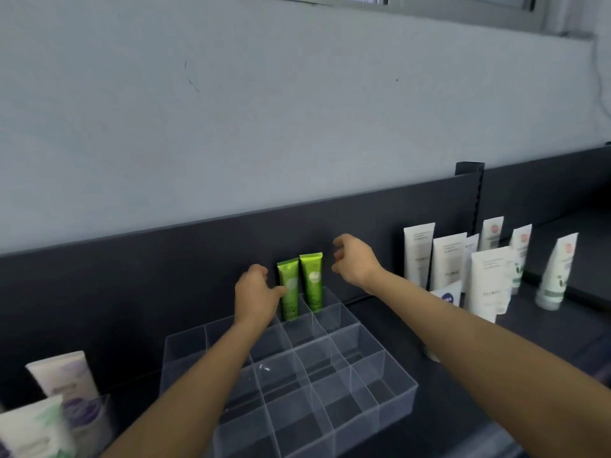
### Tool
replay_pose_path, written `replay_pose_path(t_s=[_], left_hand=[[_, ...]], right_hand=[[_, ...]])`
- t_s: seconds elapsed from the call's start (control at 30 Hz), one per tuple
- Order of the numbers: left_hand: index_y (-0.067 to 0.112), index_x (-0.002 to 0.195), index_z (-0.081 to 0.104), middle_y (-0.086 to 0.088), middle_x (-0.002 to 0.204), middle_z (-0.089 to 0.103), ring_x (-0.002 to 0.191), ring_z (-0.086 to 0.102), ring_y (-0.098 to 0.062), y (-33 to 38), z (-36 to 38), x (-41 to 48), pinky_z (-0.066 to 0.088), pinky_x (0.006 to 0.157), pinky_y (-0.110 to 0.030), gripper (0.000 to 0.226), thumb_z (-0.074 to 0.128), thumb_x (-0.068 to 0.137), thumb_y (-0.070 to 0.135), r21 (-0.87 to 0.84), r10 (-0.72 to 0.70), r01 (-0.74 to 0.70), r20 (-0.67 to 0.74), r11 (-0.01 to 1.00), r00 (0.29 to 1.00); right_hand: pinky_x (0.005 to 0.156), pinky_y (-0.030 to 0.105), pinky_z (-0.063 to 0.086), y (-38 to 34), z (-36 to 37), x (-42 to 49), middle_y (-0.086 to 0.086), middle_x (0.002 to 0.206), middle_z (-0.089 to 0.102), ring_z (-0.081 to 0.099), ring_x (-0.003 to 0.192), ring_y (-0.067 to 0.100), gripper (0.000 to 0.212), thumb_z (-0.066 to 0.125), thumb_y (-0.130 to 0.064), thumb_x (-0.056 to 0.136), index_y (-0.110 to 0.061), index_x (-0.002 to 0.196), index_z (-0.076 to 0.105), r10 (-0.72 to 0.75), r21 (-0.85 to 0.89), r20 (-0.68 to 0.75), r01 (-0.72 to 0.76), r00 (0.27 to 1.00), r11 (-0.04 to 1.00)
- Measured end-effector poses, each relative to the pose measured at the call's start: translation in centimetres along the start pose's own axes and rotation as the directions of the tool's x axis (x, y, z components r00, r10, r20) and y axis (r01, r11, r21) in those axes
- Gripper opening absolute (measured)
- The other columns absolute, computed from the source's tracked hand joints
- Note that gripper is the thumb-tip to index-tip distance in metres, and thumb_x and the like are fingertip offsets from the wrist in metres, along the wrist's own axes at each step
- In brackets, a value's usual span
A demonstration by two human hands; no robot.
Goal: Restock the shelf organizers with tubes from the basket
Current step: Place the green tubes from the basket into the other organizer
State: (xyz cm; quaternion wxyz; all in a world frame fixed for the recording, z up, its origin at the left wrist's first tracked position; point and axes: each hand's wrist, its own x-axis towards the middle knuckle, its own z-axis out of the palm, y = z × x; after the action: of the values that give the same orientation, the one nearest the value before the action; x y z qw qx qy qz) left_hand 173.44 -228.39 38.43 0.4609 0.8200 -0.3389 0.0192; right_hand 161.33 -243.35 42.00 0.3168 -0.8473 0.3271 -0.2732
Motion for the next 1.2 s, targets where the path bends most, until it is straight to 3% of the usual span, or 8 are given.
replay_pose_path(t_s=[0.13,0.33,0.53,0.73,0.83,1.03,1.13,1.2], left_hand=[[0.007,0.109,0.052,-0.011,0.112,0.054,0.092,0.05,-0.019,1.5,-0.9,-2.9,0.042,0.077,-0.029,0.037,0.072,0.079,0.016,0.043,0.081,-0.078,-0.082,0.996,0.993],[0.009,0.096,0.058,-0.007,0.096,0.059,0.089,0.056,-0.021,5.5,0.0,-9.2,0.047,0.078,-0.034,0.029,0.074,0.077,0.024,0.037,0.282,-0.281,-0.016,0.959,0.959],[0.009,0.104,0.066,-0.005,0.096,0.064,0.081,0.059,-0.013,9.8,4.2,-17.9,0.049,0.08,-0.026,0.03,0.074,0.079,0.025,-0.066,0.407,-0.401,0.133,0.914,0.904],[0.01,0.106,0.066,-0.005,0.099,0.065,0.088,0.062,-0.019,10.9,10.0,-25.9,0.053,0.08,-0.035,0.03,0.071,0.081,0.026,-0.101,0.505,-0.505,0.35,0.857,0.789],[0.011,0.101,0.067,-0.005,0.097,0.067,0.087,0.064,-0.021,9.7,13.3,-29.2,0.054,0.078,-0.037,0.027,0.071,0.079,0.025,-0.103,0.479,-0.497,0.489,0.862,0.729],[0.011,0.099,0.067,-0.004,0.098,0.065,0.089,0.063,-0.019,5.5,19.1,-34.8,0.053,0.08,-0.037,0.021,0.066,0.084,0.026,-0.049,0.344,-0.491,0.773,0.87,0.533],[0.013,0.096,0.068,-0.002,0.097,0.067,0.089,0.063,-0.017,2.7,21.2,-37.3,0.054,0.08,-0.035,0.016,0.063,0.086,0.025,0.003,0.246,-0.493,0.864,0.87,0.44],[0.014,0.096,0.067,0.0,0.095,0.067,0.087,0.064,-0.016,1.0,22.6,-38.6,0.055,0.079,-0.035,0.014,0.062,0.089,0.024,0.037,0.165,-0.466,0.909,0.884,0.384]], right_hand=[[0.083,0.029,0.049,-1.1,-2.7,-3.8,0.011,0.111,0.062,0.059,0.1,0.024,0.045,0.063,-0.001,0.082,-0.008,0.125,0.052,-0.055,0.061,-0.049,0.058,0.997,0.996],[0.087,0.041,0.056,-0.7,-7.1,-12.4,0.007,0.1,0.067,0.066,0.096,0.023,0.029,0.068,-0.003,0.078,-0.011,0.105,0.064,-0.063,0.18,-0.068,0.075,0.996,0.981],[0.078,0.037,0.058,4.1,-11.5,-21.9,0.007,0.092,0.068,0.066,0.085,0.021,0.019,0.066,0.0,0.08,-0.012,0.095,0.066,0.044,0.222,-0.132,-0.014,0.99,0.975],[0.074,0.038,0.059,12.8,-12.9,-30.1,0.005,0.086,0.069,0.066,0.08,0.02,0.017,0.068,0.0,0.08,-0.013,0.09,0.066,0.271,0.267,-0.139,-0.227,0.953,0.937],[0.073,0.038,0.059,17.7,-11.7,-34.1,0.004,0.082,0.068,0.067,0.077,0.022,0.014,0.068,-0.002,0.081,-0.012,0.09,0.066,0.403,0.242,-0.117,-0.367,0.908,0.898],[0.077,0.036,0.056,28.4,-8.2,-42.4,0.0,0.077,0.066,0.066,0.076,0.021,0.014,0.064,-0.004,0.077,-0.009,0.086,0.073,0.65,0.004,-0.036,-0.651,0.759,0.759],[0.073,0.032,0.05,32.4,-6.8,-47.1,0.002,0.072,0.063,0.065,0.078,0.026,0.02,0.061,-0.004,0.077,-0.017,0.063,0.066,0.744,-0.098,0.016,-0.74,0.668,0.666],[0.072,0.033,0.05,34.8,-6.0,-49.7,0.008,0.073,0.064,0.064,0.077,0.028,0.021,0.061,-0.006,0.08,-0.014,0.061,0.064,0.807,-0.135,0.053,-0.796,0.588,0.59]])
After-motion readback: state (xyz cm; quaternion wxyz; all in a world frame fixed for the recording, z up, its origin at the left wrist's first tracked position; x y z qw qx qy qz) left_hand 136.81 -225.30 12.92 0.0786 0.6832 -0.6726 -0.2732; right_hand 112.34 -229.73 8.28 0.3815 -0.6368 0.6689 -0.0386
